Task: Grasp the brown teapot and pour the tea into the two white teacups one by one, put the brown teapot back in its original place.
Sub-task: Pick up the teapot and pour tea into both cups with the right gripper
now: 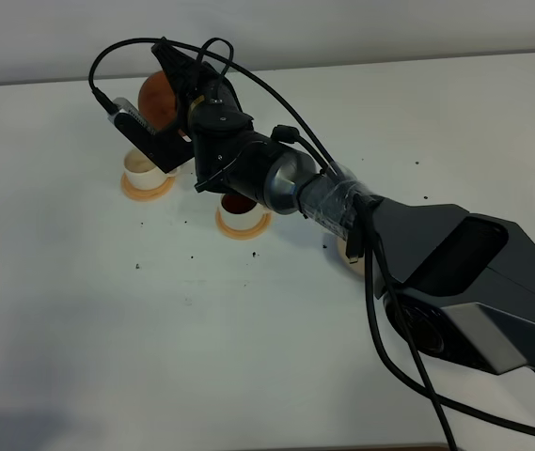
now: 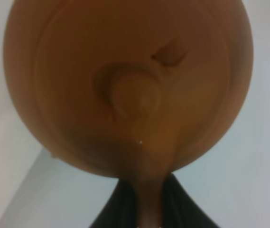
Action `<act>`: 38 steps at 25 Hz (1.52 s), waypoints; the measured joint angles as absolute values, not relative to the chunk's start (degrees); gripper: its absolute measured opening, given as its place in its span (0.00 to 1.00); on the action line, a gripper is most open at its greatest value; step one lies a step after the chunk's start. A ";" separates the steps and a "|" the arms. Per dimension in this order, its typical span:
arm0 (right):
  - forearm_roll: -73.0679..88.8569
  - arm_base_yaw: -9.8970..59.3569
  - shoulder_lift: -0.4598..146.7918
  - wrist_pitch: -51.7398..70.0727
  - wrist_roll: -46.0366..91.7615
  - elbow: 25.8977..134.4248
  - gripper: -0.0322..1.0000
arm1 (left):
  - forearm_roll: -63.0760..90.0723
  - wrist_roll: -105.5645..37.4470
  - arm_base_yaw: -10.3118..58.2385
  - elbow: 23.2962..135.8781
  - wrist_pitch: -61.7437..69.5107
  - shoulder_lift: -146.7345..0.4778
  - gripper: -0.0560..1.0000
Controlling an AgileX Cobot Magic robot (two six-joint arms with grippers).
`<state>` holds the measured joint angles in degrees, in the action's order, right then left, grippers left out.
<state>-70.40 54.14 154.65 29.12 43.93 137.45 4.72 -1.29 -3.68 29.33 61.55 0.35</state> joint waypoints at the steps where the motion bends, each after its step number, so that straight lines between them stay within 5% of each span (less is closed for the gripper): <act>1: -70.80 54.16 154.65 28.96 43.93 137.45 0.12 | 4.72 -1.29 -3.68 29.33 61.55 0.35 0.29; 38: -81.64 55.07 154.65 27.61 45.61 137.45 0.12 | 4.72 -1.33 -3.68 29.33 61.55 0.35 0.29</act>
